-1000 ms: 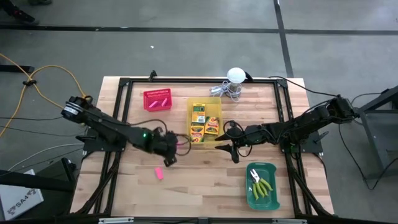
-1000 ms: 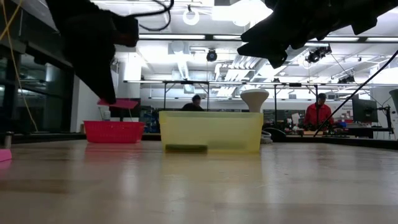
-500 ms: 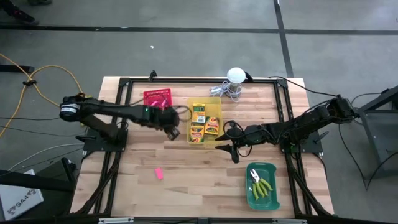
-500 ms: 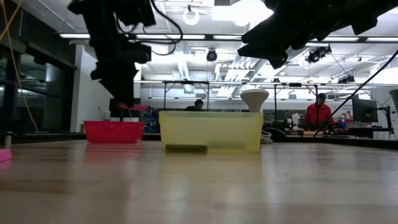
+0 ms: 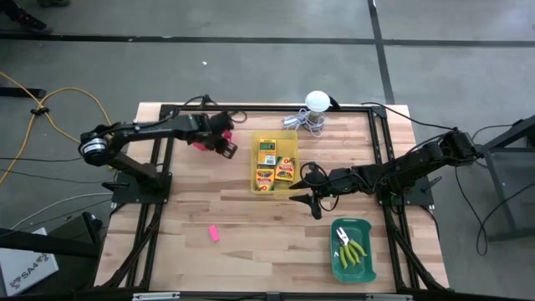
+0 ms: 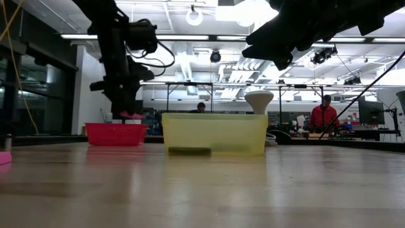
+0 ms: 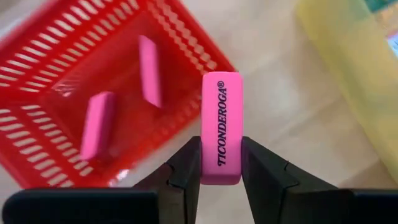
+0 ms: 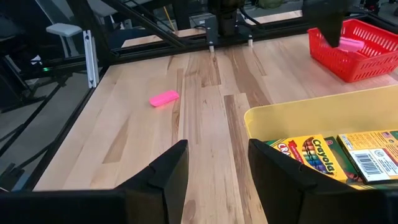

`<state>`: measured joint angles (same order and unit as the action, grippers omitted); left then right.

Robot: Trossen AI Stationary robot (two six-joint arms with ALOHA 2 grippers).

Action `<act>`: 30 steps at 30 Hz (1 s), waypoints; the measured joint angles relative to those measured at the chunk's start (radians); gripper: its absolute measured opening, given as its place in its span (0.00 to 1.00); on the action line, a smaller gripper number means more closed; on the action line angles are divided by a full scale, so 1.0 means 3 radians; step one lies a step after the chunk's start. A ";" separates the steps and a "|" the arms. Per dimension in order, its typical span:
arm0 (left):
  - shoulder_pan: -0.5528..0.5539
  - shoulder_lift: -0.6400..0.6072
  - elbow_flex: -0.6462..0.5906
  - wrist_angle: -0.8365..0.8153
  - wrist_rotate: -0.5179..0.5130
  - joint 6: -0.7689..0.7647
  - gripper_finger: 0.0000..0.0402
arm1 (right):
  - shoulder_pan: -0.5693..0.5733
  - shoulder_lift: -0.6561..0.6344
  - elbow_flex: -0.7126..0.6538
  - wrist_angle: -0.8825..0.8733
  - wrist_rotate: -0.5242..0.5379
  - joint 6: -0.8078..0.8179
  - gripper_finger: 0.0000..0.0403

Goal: Pick & Place School Supplies
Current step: Put the pink eraser into the red bin

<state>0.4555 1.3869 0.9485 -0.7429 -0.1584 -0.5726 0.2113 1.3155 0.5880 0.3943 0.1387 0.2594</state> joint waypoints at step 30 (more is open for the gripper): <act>0.0963 0.0275 -0.0005 0.0266 0.0284 0.0700 0.24 | 0.0000 0.0000 0.0000 0.0001 0.0000 -0.0006 0.39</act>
<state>0.7444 1.4693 0.9470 -0.6632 -0.0732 -0.3626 0.2112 1.3155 0.5880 0.3946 0.1387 0.2577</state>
